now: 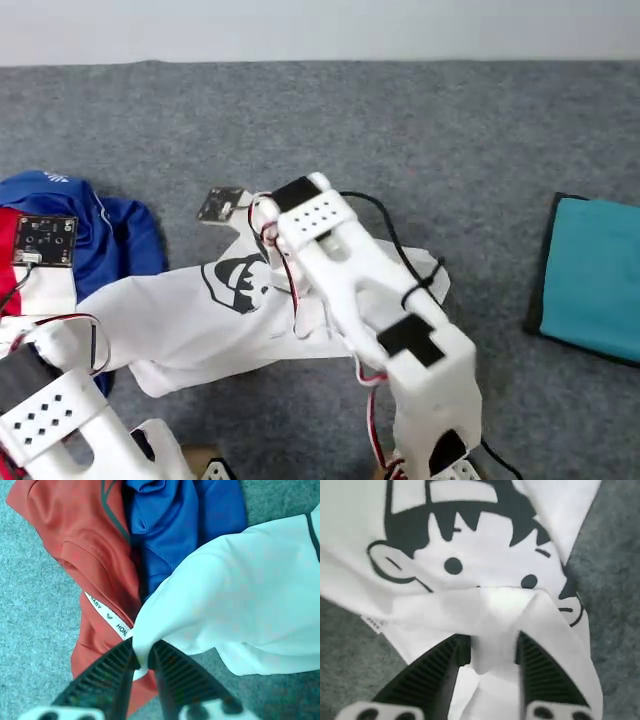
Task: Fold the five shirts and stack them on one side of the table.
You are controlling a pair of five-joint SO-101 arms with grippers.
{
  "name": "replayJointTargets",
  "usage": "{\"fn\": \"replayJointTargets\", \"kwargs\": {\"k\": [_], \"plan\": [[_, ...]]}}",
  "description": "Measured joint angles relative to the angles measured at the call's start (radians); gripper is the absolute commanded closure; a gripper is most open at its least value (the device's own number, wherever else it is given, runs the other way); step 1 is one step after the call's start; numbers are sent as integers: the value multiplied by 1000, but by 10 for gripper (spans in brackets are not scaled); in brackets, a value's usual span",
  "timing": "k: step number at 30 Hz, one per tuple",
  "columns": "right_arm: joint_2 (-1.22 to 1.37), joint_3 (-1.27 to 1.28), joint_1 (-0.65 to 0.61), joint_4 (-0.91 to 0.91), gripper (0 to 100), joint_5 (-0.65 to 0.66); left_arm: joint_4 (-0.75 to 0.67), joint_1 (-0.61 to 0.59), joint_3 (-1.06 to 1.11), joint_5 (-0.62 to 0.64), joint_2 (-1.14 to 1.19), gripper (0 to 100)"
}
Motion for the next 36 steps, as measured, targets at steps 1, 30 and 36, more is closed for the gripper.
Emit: {"fn": "replayJointTargets", "kwargs": {"k": [1,30,36], "plan": [[31,-38,8,21,775,-25,0,0,0,0,0,995],[-407,292,-157,264,770,-15,-41,0,49,0,0,995],[-304,292,-203,180,745,-14,-41,0,49,0,0,995]]}}
